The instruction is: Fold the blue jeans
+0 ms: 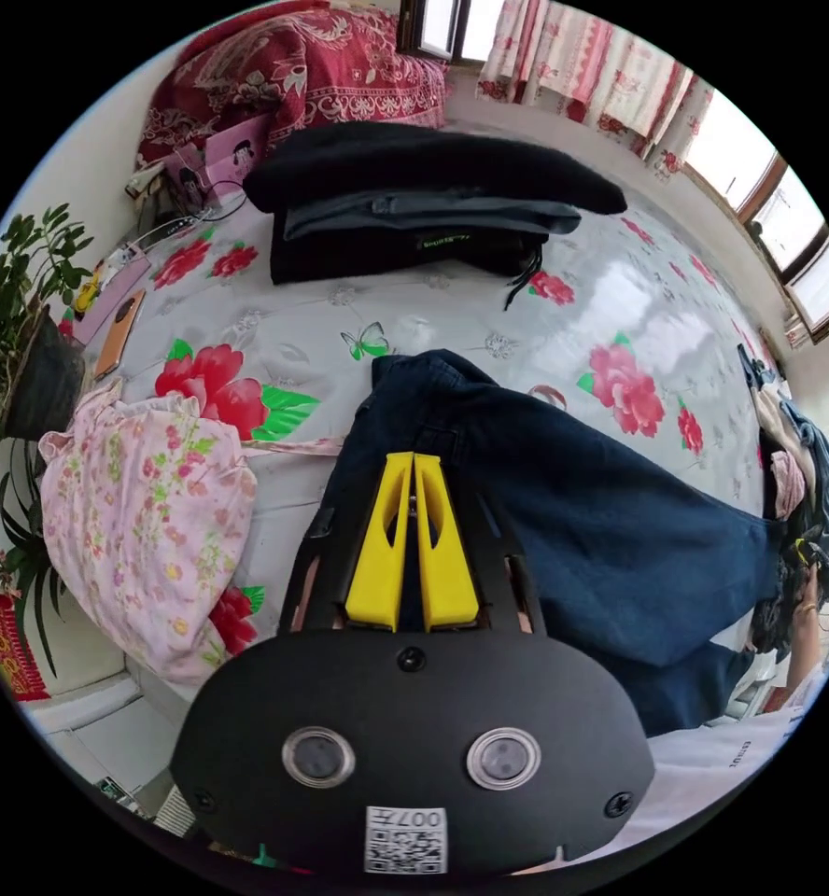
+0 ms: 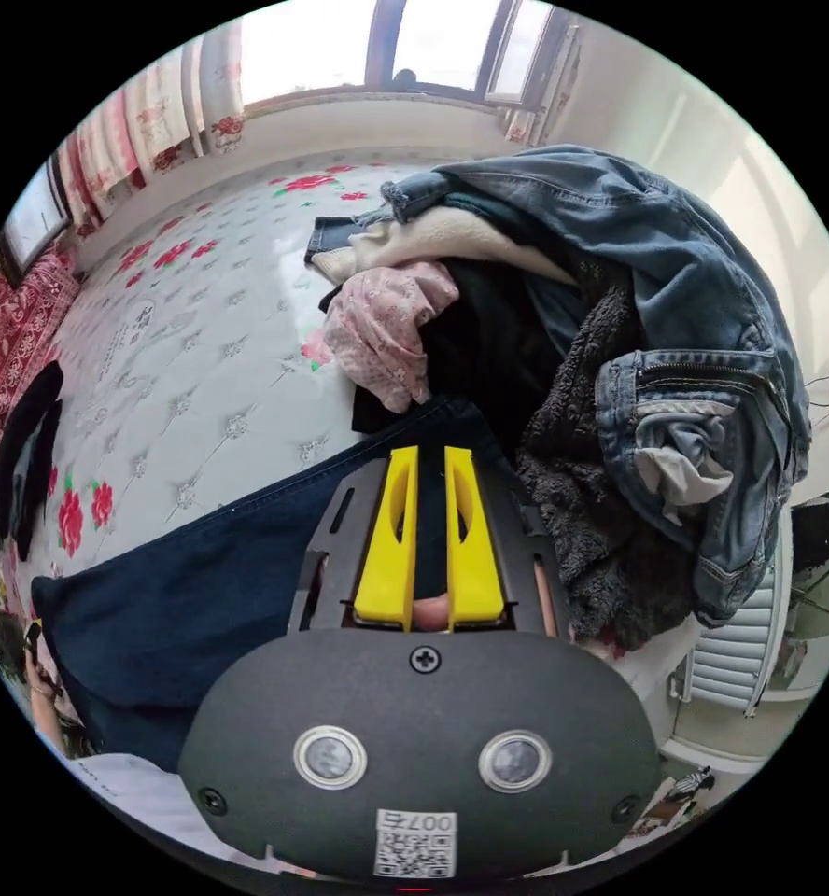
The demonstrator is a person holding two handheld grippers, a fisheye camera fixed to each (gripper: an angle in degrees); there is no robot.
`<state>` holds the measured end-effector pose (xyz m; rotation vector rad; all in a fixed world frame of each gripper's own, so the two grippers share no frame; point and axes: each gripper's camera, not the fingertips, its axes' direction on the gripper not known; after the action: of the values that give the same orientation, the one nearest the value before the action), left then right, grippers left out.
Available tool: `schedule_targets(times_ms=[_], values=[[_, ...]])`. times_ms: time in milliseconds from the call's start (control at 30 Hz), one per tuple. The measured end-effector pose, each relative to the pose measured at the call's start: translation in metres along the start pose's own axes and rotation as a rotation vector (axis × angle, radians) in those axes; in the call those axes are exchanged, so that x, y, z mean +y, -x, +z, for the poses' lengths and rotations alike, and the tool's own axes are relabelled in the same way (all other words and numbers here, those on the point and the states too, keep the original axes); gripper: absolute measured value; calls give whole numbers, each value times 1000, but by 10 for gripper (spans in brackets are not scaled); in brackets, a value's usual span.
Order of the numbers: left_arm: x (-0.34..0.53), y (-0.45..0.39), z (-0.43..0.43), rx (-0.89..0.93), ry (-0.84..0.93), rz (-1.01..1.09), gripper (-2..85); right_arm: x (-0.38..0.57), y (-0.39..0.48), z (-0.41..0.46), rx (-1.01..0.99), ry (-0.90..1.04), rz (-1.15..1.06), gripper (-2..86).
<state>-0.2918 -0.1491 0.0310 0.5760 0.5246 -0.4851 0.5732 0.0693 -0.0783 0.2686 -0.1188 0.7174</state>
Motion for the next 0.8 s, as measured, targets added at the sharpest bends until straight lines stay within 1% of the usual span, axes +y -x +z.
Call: schedule_targets(times_ms=[33, 100, 167, 233, 300, 333, 400, 433, 467, 533, 567, 600, 633, 667, 733, 800], values=[[22, 0, -19, 16, -21, 9, -9, 12, -1, -7, -37, 1, -17, 46], [64, -2, -40, 15, -21, 18, -9, 66, -9, -27, -175, 23, -53, 51], [114, -5, -51, 15, 11, 28, -9, 111, -17, -36, -233, 56, -61, 52], [184, -13, -59, -3, 73, 30, -8, 155, -25, -39, -237, 110, -70, 52], [230, -24, -58, 5, 108, 45, -8, 209, -33, -38, -183, 197, -92, 51], [256, -33, -53, 20, 133, 56, -7, 220, -34, -37, -166, 219, -98, 50], [283, -49, -39, 32, 184, 83, -6, 256, -41, -30, -117, 291, -99, 48], [295, -63, -29, -10, 191, 129, -7, 262, -43, -27, -120, 303, -92, 47], [299, -70, -23, -43, 192, 165, -7, 273, -46, -22, -141, 324, -89, 46], [310, -101, -9, -168, 205, 373, -9, 286, -49, -8, -131, 379, -97, 45], [310, -107, -7, -187, 220, 419, -9, 293, -52, -8, -118, 335, -119, 45], [307, -115, -4, -234, 262, 484, -9, 299, -57, -8, -82, 338, -141, 43], [302, -115, -1, -290, 304, 519, -9, 300, -60, -8, -93, 328, -152, 42], [301, -112, 0, -294, 315, 522, -9, 301, -66, -7, -113, 338, -150, 41], [291, -87, -6, -165, 324, 395, -9, 300, -74, -6, -142, 363, -139, 38], [286, -78, -12, -103, 350, 301, -9, 295, -80, -3, -146, 418, -120, 39]])
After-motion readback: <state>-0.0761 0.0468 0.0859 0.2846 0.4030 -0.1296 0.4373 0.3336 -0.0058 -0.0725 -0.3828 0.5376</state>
